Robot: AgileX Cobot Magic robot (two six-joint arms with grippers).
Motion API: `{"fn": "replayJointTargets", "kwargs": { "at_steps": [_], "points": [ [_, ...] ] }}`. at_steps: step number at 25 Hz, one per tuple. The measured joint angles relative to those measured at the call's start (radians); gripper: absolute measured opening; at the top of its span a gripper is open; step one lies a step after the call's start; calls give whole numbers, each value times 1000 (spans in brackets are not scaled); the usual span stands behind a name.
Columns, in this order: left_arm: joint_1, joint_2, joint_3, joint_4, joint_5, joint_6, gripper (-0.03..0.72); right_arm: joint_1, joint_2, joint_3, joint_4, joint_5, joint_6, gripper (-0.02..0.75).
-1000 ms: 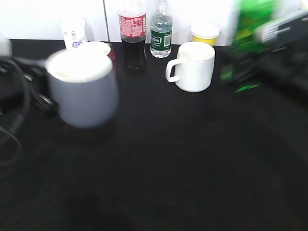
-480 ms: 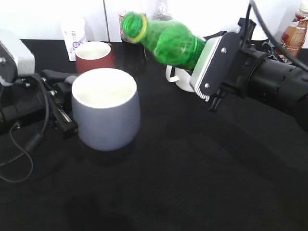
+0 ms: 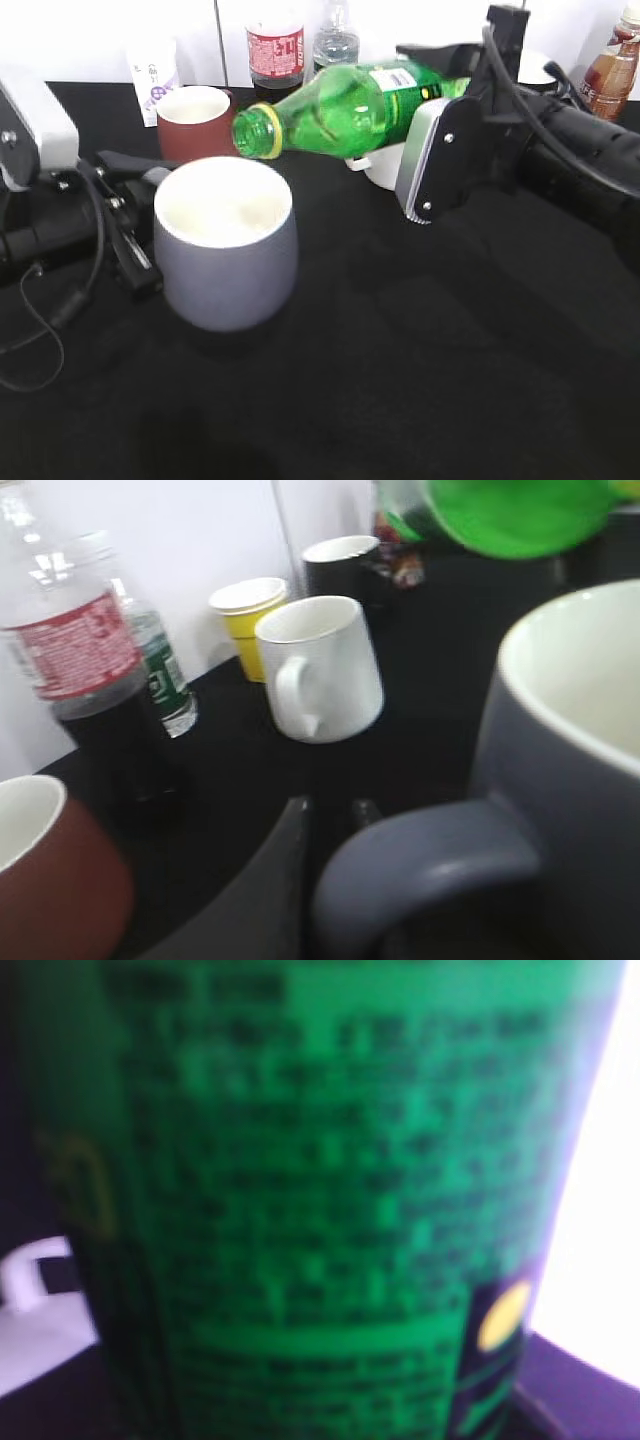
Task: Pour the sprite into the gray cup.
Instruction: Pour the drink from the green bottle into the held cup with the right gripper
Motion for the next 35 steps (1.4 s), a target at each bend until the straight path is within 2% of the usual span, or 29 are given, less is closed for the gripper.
{"fn": "replayJointTargets", "kwargs": {
  "at_steps": [18, 35],
  "points": [
    [0, 1, 0, 3, -36, 1, 71, 0, 2, -30, -12, -62, -217, 419],
    [0, 2, 0, -2, -36, 2, 71, 0, 2, -30, -20, -70, -226, 419]
  ]
}}
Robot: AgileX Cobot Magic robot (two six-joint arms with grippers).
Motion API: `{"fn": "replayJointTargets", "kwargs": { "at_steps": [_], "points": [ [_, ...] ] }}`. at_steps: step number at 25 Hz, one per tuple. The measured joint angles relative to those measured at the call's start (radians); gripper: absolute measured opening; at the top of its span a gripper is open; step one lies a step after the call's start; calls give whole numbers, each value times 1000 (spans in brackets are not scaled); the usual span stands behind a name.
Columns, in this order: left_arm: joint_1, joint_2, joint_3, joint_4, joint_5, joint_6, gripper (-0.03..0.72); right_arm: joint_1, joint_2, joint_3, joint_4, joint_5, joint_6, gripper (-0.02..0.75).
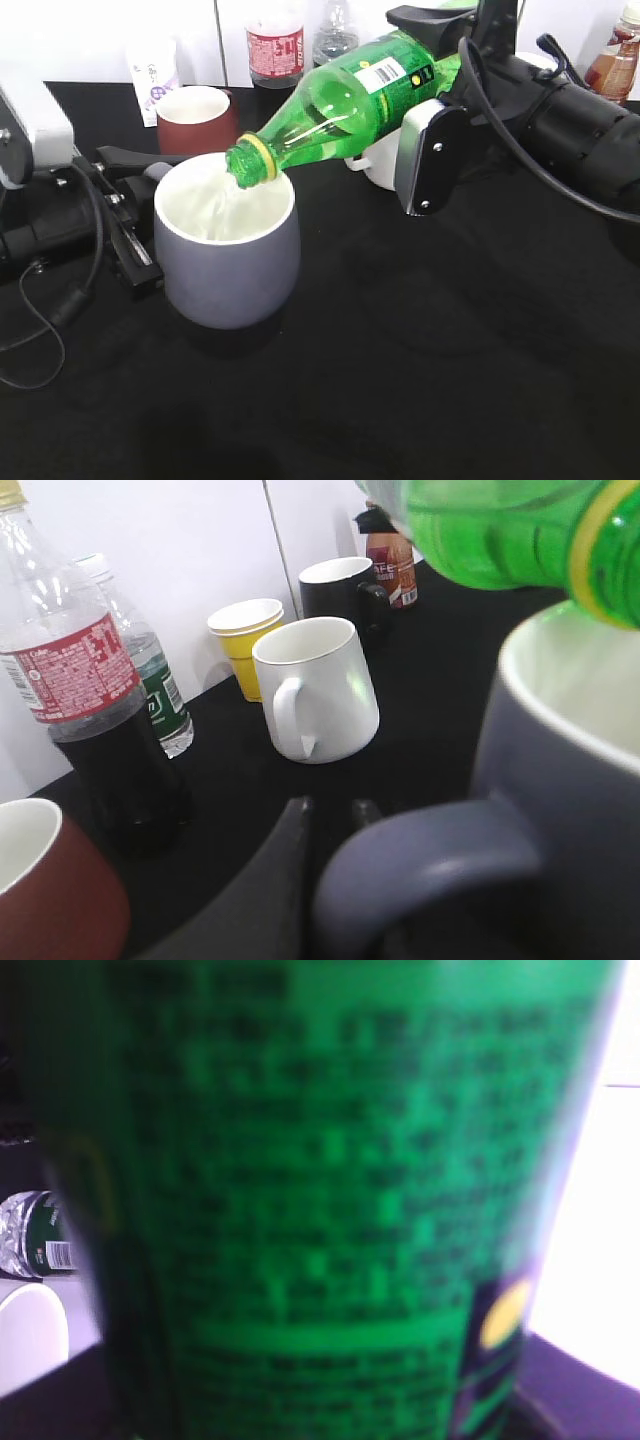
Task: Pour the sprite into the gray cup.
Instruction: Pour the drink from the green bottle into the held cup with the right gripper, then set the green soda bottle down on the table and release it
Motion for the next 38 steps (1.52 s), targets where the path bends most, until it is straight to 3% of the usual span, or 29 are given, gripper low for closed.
{"fn": "replayJointTargets", "kwargs": {
  "at_steps": [3, 8, 13, 16, 18, 20, 24, 26, 32, 35, 38],
  "points": [
    [0, 0, 0, 0, 0, 0, 71, 0, 0, 0, -2, 0, 56, 419],
    [0, 0, 0, 0, 0, 0, 71, 0, 0, 0, -3, 0, 324, 419],
    [0, 0, 0, -53, 7, 0, 71, 0, 0, 0, 71, 20, 1200, 417],
    [0, 0, 0, -179, 51, 79, 71, 0, 0, 0, 87, 32, 1512, 417],
    [23, 0, 2, -343, 68, 186, 71, 0, 0, 0, 130, 45, 1556, 417],
    [118, 5, 2, -428, 50, 226, 71, -8, 0, 2, 162, 69, 1561, 417],
    [369, 110, -55, -472, -65, 230, 71, -83, 0, 18, 169, 69, 1571, 417],
    [427, 213, -133, -472, -76, 230, 71, -138, -6, 18, 169, 71, 1572, 417],
    [439, 584, -437, -462, -98, 230, 71, -331, -14, 18, 169, 72, 1583, 416],
    [439, 662, -554, -458, -44, 230, 71, -347, -14, 18, 169, 81, 1563, 416],
    [439, 676, -573, -452, -6, 230, 71, -347, -14, 18, 184, 84, 1546, 416]
  ]
}}
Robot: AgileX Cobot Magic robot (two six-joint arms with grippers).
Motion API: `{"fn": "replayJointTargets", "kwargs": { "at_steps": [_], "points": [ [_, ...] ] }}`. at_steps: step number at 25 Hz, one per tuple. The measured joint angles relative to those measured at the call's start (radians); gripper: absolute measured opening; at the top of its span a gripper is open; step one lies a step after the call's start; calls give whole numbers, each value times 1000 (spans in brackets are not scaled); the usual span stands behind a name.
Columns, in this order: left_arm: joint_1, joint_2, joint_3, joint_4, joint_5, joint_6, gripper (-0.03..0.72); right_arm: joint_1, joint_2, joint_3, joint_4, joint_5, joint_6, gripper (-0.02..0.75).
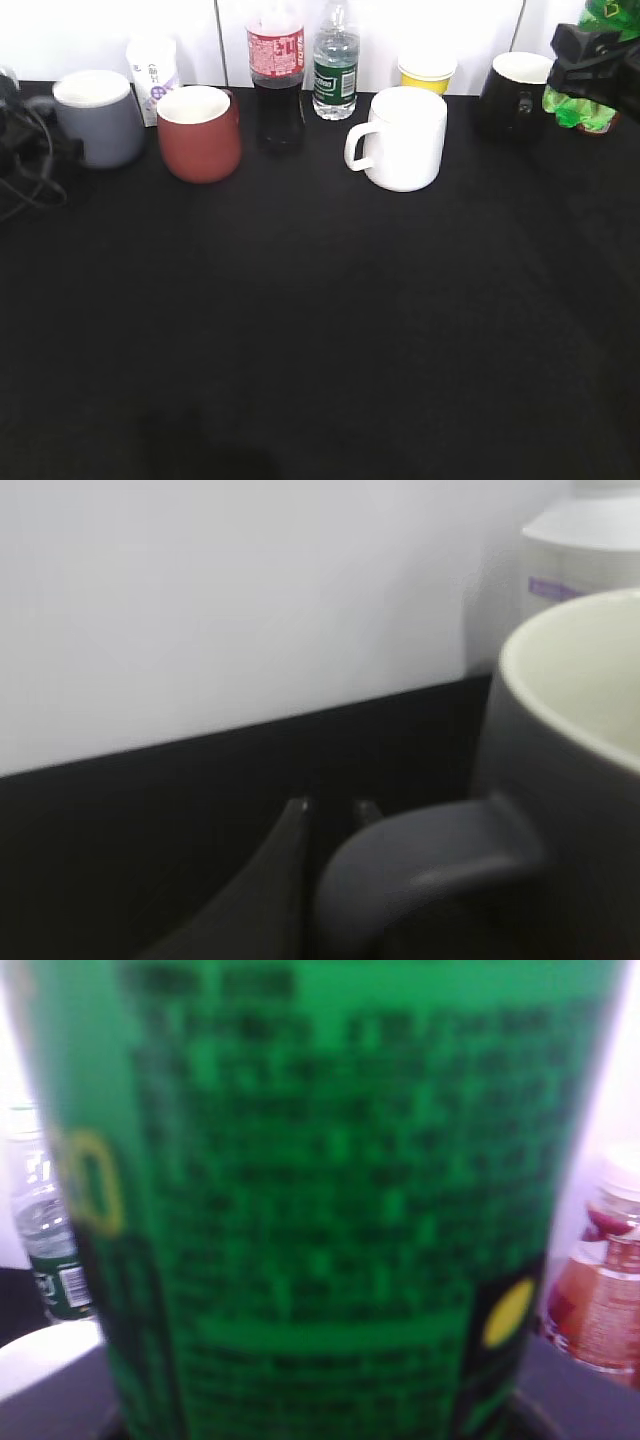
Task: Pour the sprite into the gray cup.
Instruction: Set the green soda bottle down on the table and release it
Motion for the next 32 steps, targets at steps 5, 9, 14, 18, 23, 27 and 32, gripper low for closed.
{"fn": "replayJointTargets", "kwargs": {
  "at_steps": [5, 9, 14, 18, 23, 27, 32],
  "points": [
    [0, 1, 38, -9, -34, -9, 90, 0, 0, 0, 13, 3, -2, 416],
    [0, -37, 96, -20, -60, -16, 318, 0, 0, 0, 19, 4, -17, 416],
    [-9, -260, 380, -17, -61, -16, 330, -16, 1, 0, 206, -20, -176, 416],
    [-13, -587, 552, 27, 92, -30, 331, -155, 102, -10, 75, -24, -61, 416],
    [-146, -855, 555, 43, 296, -81, 332, -201, 362, -143, -64, -120, -23, 416],
    [-212, -865, 555, 38, 314, -81, 332, -201, 488, -165, -65, -226, -20, 414],
    [-212, -865, 555, 31, 323, -82, 332, -201, 490, -158, -65, -237, -21, 628]
  ]
}}
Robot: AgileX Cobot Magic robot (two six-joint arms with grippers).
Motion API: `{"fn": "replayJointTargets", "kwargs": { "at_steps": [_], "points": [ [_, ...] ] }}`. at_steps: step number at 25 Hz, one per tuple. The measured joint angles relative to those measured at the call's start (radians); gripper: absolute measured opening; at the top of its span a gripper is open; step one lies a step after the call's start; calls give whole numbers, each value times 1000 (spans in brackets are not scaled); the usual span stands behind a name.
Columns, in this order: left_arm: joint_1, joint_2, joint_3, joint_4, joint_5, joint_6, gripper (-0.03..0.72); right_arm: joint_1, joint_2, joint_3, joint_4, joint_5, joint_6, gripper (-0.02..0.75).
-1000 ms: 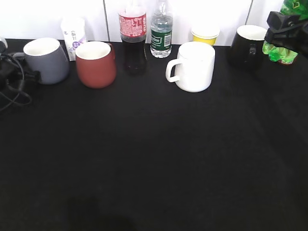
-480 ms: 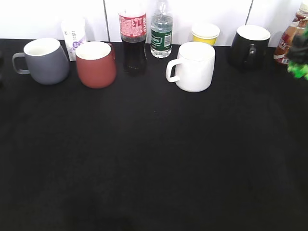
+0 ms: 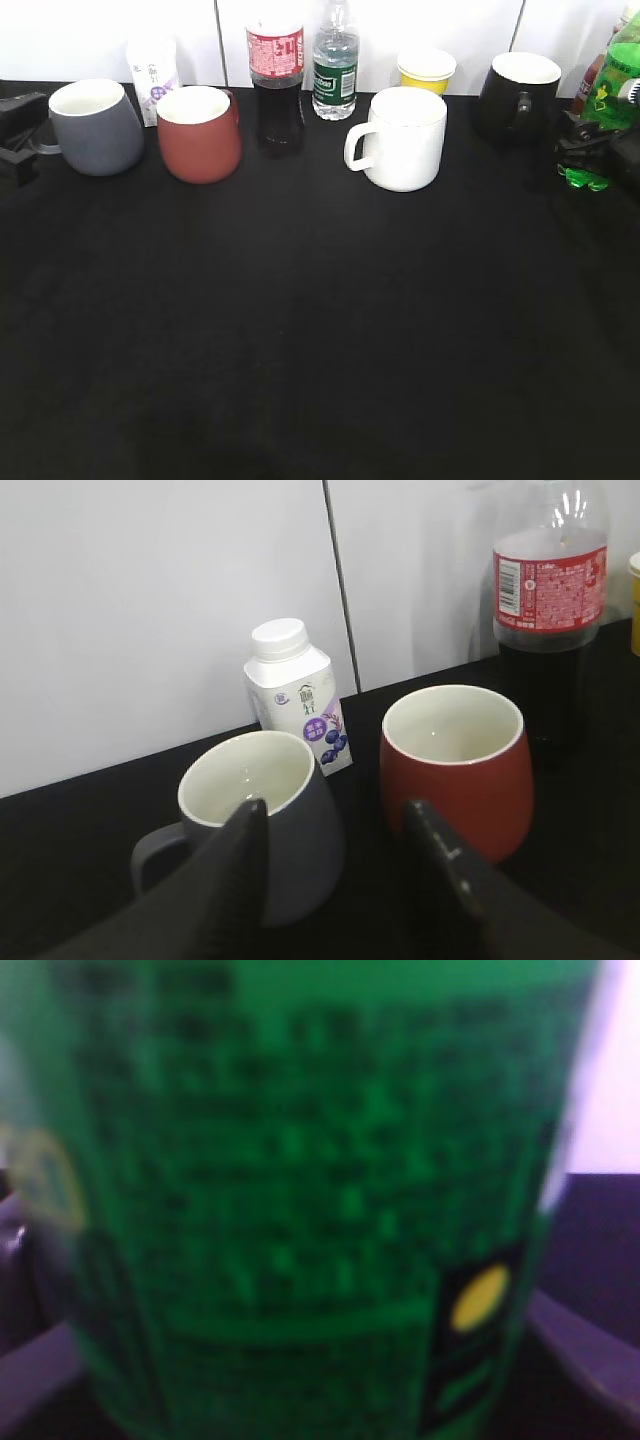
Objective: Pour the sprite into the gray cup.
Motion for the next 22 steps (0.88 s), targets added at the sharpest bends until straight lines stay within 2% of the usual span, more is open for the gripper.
{"fn": "replayJointTargets", "kwargs": {
  "at_steps": [8, 11, 12, 14, 16, 18, 20, 22],
  "points": [
    [-2, 0, 0, 0, 3, -1, 332, 0, -112, 170, 1, 5, -31, 638],
    [-9, -7, 0, -2, 21, -1, 332, 0, -253, 230, 1, 62, -31, 626],
    [-9, -30, 0, -2, 57, -1, 332, 0, -325, 232, 1, 151, -32, 622],
    [-9, -108, -5, -2, 195, -3, 332, 1, -496, 232, -2, 430, -32, 615],
    [-9, -185, -60, -20, 452, -35, 332, 1, -663, 219, -18, 802, -8, 601],
    [-9, -240, -157, -138, 796, -43, 333, 1, -772, 181, -18, 1205, 2, 585],
    [-9, -244, -256, -239, 1157, -45, 353, 1, -828, 133, 83, 1509, -63, 584],
    [-9, -246, -312, -288, 1414, -45, 376, 1, -852, 67, 283, 1686, -211, 584]
  ]
}}
